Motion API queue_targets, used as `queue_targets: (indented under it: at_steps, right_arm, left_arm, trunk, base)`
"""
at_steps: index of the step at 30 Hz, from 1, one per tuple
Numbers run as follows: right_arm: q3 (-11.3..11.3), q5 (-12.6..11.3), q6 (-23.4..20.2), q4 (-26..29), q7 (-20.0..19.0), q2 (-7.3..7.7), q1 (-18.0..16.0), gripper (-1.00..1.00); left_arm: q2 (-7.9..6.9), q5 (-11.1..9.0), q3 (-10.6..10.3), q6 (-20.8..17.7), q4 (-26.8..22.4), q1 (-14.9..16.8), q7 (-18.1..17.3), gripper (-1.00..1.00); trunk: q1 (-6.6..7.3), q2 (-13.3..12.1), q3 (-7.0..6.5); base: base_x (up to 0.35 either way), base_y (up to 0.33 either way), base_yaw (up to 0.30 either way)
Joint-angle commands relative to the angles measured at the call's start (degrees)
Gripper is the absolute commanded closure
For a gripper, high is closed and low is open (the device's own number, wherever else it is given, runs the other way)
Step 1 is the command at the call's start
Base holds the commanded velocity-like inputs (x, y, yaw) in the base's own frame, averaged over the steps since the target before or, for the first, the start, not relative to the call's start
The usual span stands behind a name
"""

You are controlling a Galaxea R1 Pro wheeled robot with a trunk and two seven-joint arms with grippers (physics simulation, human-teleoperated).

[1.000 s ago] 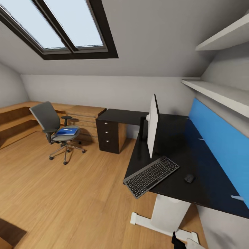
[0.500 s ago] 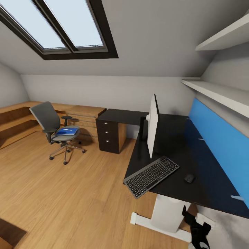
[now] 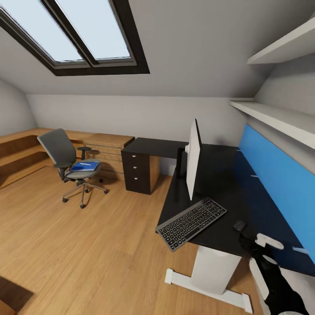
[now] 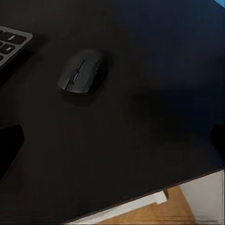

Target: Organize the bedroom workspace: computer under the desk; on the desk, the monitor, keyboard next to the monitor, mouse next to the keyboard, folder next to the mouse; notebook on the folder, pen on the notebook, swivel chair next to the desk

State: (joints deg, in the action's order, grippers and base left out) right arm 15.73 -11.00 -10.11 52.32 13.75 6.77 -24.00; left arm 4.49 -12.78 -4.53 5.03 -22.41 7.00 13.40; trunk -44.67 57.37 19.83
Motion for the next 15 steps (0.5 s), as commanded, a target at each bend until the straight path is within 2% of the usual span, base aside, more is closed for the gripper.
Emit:
queue_targets:
  at_steps: [1, 3, 7, 8, 9, 11, 12, 15]
  right_arm:
    - [-0.1, -0.4, -2.1, 0.5, 0.5, 0.11, -0.3, -1.00]
    - [-0.1, -0.2, -6.6, 0.7, 0.9, 0.27, -2.7, -1.00]
    - [-0.2, -0.1, -10.7, -2.6, 1.2, 0.44, -7.9, -1.00]
    - [-0.2, 0.1, -11.8, -6.3, 1.3, 0.70, -10.8, -1.00]
    - [-0.3, 0.8, -12.5, -14.3, 1.4, 1.87, -15.6, -1.00]
    - [-0.4, 1.5, -11.9, -20.2, 1.4, 2.90, -18.6, -1.00]
    - [-0.4, 2.3, -10.2, -25.6, 1.3, 3.72, -21.2, -1.00]
    - [-0.5, 3.8, -4.9, -32.3, 1.3, 4.56, -24.4, -1.00]
  left_arm:
    - [-0.05, -0.6, -0.5, 0.2, 0.0, 0.0, 0.4, -1.00]
    - [-0.07, -0.6, -0.5, 0.2, 0.0, 0.0, 0.5, -1.00]
    - [-0.14, -0.6, -0.4, 0.2, 0.0, 0.0, 0.5, -1.00]
    - [-0.15, -0.6, -0.4, 0.2, 0.0, 0.0, 0.6, -1.00]
    - [-0.21, -0.6, -0.4, 0.2, -0.1, 0.0, 0.6, -1.00]
    - [-0.23, -0.6, -0.4, 0.2, -0.1, 0.0, 0.6, -1.00]
    - [-0.25, -0.6, -0.4, 0.2, -0.1, 0.0, 0.6, -1.00]
    - [-0.28, -0.6, -0.4, 0.2, -0.2, 0.0, 0.6, -1.00]
  trunk:
    - [0.00, 0.0, 0.07]
    - [0.00, 0.0, 0.07]
    - [0.00, 0.0, 0.07]
    - [0.00, 0.0, 0.07]
    - [0.00, 0.0, 0.07]
    - [0.00, 0.0, 0.07]
    - [0.00, 0.0, 0.07]
    - [0.00, 0.0, 0.07]
  base:
    - [0.000, 0.000, 0.000]
    - [0.000, 0.000, 0.000]
    - [0.000, 0.000, 0.000]
    - [0.000, 0.000, 0.000]
    - [0.000, 0.000, 0.000]
    - [0.000, 0.000, 0.000]
    - [0.000, 0.000, 0.000]
    - [0.000, 0.000, 0.000]
